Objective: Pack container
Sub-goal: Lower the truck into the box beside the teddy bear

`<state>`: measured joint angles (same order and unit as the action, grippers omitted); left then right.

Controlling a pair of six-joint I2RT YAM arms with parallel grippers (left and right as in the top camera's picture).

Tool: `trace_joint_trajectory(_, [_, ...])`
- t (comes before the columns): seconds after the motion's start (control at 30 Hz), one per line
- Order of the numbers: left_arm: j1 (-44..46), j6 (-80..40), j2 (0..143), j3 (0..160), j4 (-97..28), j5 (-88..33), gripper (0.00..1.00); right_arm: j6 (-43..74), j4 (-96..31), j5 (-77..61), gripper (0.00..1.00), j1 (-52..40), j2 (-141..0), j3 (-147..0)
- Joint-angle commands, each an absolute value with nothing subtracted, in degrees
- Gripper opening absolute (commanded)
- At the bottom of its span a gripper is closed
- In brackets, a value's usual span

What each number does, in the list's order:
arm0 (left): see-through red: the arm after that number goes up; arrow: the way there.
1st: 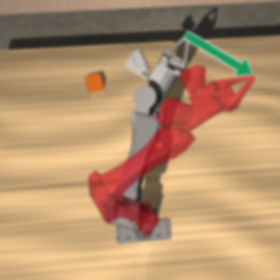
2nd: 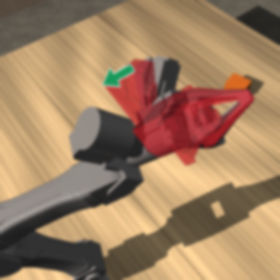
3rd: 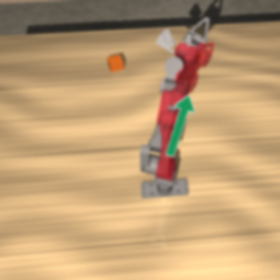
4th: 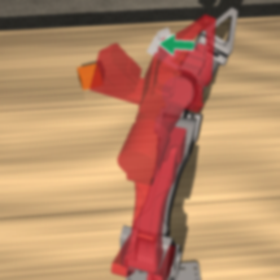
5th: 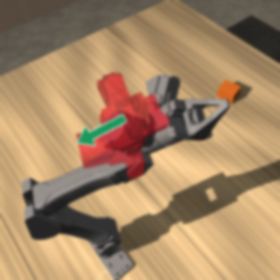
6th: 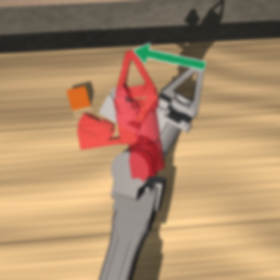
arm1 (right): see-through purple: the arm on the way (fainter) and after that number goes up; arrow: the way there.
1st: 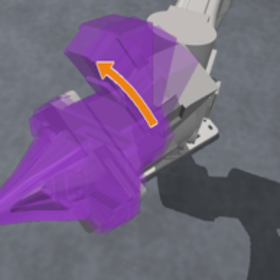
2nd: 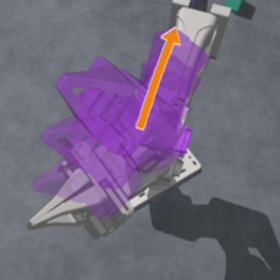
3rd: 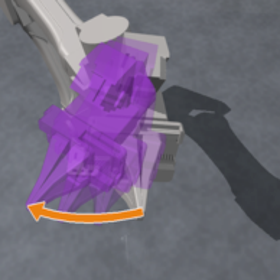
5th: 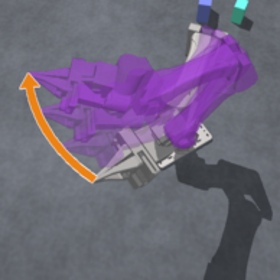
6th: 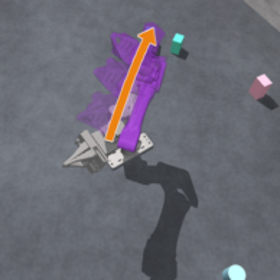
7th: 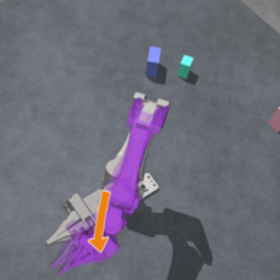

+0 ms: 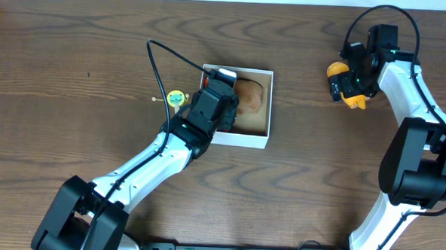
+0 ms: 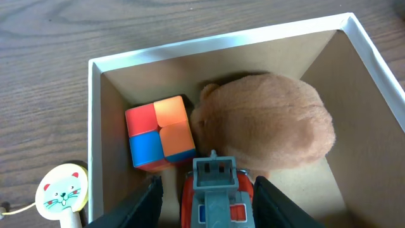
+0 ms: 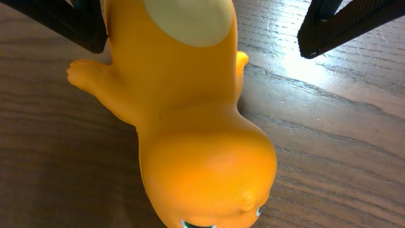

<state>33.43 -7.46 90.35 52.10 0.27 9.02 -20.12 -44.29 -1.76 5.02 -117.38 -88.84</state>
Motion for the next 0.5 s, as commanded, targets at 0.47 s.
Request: trace_joint_trajectory(0.47, [33.3,-7.2,91.3,53.3,4.8,9.7,0.49,-20.2,-44.3,-2.2,0.99,4.6,-117.8,-89.0])
